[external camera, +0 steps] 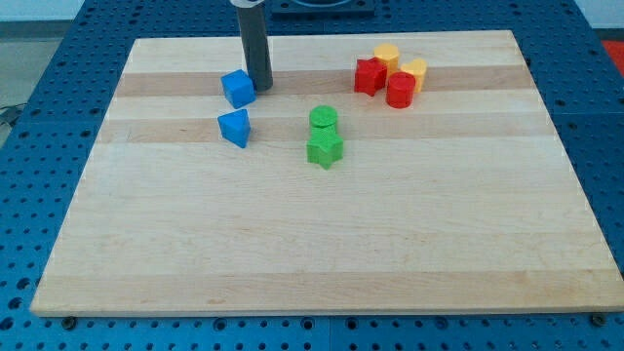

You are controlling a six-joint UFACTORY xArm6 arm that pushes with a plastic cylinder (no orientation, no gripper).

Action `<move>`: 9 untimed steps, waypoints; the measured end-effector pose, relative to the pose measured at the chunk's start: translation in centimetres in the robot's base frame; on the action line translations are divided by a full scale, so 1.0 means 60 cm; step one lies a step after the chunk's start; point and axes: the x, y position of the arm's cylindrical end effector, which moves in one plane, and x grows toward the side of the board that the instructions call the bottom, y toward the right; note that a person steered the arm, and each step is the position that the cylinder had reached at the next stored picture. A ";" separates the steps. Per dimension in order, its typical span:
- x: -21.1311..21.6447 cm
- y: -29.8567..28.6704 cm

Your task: Push blue cube diagonally above blue triangle

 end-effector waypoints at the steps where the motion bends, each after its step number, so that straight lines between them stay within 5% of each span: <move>1: 0.020 0.041; 5: 0.041 0.036; 7: -0.037 -0.102; 9: 0.040 -0.092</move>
